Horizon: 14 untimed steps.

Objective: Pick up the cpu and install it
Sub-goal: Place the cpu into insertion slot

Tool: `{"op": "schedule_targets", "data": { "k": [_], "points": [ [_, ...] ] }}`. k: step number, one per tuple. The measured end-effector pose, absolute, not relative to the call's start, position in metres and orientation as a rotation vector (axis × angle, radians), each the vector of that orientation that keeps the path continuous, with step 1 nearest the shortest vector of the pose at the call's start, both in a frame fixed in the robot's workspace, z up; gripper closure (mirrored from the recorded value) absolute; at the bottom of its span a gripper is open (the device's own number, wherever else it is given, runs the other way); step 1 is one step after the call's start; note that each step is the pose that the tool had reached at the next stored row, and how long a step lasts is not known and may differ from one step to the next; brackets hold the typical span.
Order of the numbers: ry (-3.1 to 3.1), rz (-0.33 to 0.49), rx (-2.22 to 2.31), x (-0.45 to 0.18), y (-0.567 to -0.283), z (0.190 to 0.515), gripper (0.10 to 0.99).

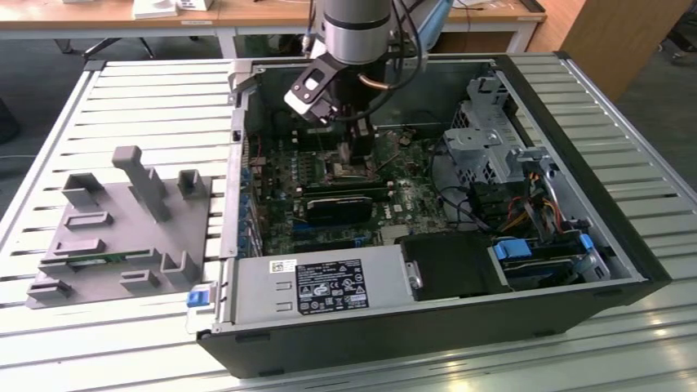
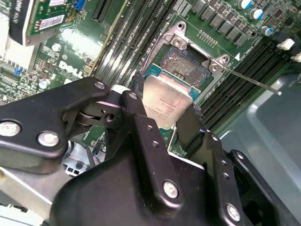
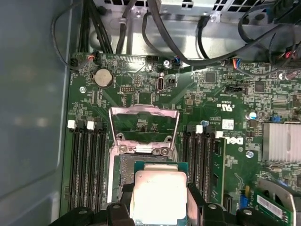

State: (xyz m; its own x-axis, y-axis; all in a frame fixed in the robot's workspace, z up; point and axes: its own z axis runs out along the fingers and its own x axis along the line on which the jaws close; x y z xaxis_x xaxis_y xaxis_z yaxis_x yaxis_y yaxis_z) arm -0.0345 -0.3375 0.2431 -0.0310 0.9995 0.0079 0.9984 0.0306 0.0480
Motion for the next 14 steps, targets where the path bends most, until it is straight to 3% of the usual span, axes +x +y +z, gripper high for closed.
{"op": "schedule_targets", "data": {
  "k": [14],
  "points": [
    [2.235, 0.063, 2.168, -0.036, -0.335, 0.223, 0.553]
  ]
}}
